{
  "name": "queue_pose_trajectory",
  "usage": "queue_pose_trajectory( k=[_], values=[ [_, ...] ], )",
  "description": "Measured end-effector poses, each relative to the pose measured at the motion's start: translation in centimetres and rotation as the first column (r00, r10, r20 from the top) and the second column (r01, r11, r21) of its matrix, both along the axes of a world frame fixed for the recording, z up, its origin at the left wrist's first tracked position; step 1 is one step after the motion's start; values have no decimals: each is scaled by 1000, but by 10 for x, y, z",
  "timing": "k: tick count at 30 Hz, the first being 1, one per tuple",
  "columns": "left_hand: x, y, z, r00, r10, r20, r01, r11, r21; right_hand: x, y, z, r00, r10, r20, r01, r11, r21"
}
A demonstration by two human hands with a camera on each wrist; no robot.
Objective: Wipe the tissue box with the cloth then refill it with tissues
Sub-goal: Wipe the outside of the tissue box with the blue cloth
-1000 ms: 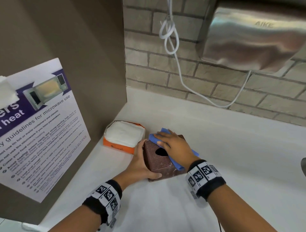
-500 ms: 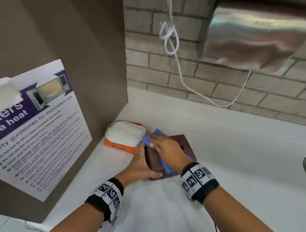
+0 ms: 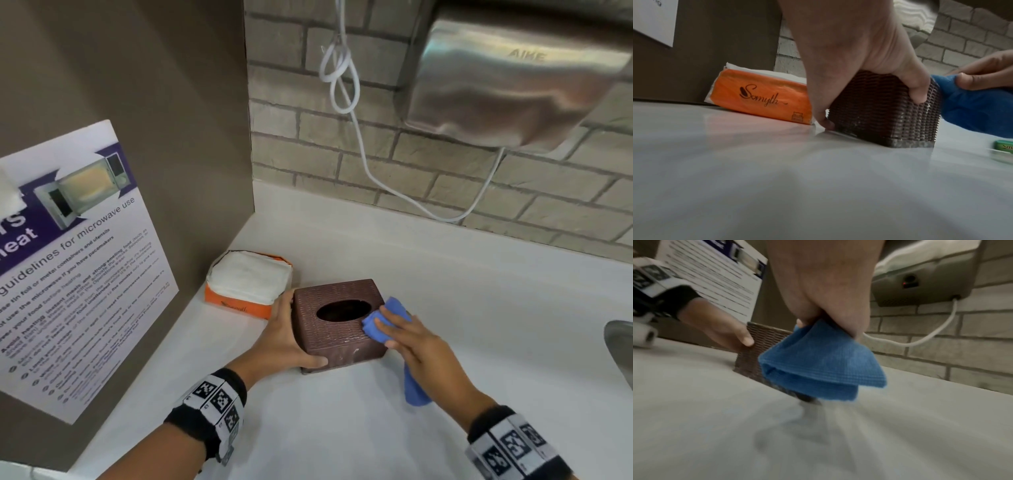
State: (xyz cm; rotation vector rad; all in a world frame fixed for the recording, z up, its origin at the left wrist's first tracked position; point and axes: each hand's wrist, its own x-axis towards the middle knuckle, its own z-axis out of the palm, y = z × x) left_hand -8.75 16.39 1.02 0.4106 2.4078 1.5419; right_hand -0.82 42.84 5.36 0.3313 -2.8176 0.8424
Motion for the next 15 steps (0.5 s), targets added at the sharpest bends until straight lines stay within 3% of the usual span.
queue_pose_trajectory(
  k=[2,4,7,11,15],
  values=[
    [1,2,-1,1000,8,-1,-8,1000,18,3,-24,-3,1000,-2,-13,2,1000,-6],
    [2,2,0,1000,3,-5,-3,1000,29,0,-64,-3,996,90,-11,-89,996,15],
    [0,-3,1,997,-42,68,43,999,-13,-11,-105,2,972,162,168,-158,987,-35],
    [-4,-4,7,995,-39,93,46,996,-75,-25,-88,-1,969,231,86,-233,973,3],
    [-6,3,9,998,7,67,-2,997,-83,-39,-54,4,991,51,126,-56,998,39]
  ],
)
